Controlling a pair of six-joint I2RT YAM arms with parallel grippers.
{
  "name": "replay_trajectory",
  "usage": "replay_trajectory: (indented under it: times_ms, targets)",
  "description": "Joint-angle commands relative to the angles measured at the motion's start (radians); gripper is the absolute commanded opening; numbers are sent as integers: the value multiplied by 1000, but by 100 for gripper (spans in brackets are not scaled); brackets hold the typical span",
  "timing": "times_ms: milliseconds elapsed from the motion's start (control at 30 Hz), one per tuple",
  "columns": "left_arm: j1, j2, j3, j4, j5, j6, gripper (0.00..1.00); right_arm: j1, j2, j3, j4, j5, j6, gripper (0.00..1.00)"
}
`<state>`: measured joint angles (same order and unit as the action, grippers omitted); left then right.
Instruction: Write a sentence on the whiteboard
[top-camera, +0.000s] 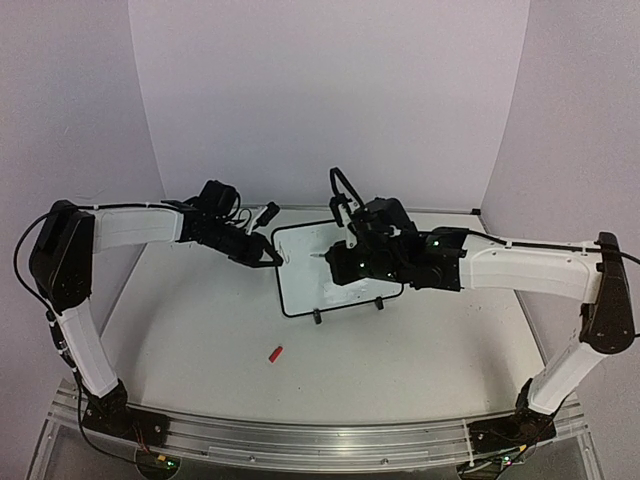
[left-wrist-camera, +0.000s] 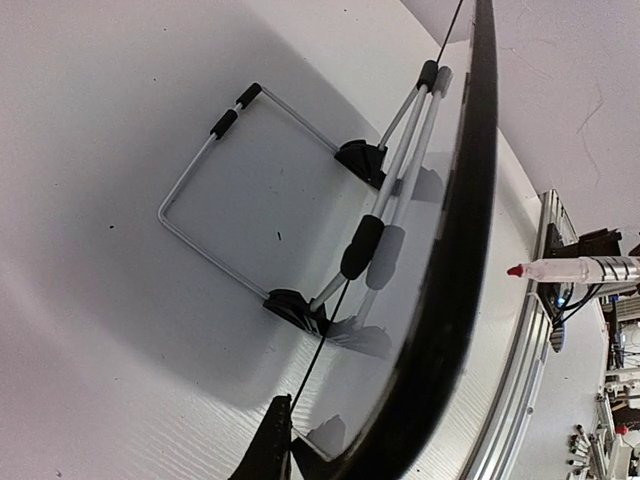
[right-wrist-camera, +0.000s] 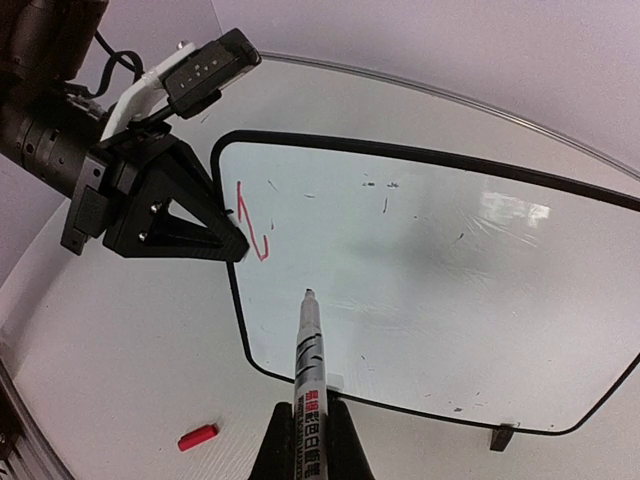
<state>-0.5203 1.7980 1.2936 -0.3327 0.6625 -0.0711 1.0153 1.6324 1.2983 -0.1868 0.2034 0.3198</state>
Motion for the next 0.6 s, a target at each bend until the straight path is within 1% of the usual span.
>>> replay_trajectory:
  times_ms: [0, 100, 267, 333, 433, 567]
  targets:
    - [-31, -54, -30, 6, 11, -36, 10, -1, -49, -17, 7, -9, 3, 0]
    - [-35, -70, -47, -1, 10, -42, 12, 1, -47, -17, 9, -39, -7, 0]
    - [-34, -95, -70, -14, -19, -16, 24, 8, -10, 23, 17, -79, -12, 0]
    - [-34, -98, -81, -4, -20, -10, 25, 10, 16, 49, 17, -76, -11, 0]
    - [-34, -95, -85, 1, -19, 0, 23, 11, 48, 81, 26, -80, -7, 0]
    - [-34, -83, -74, 6, -23, 8, 13, 11, 104, 138, 27, -87, -11, 0]
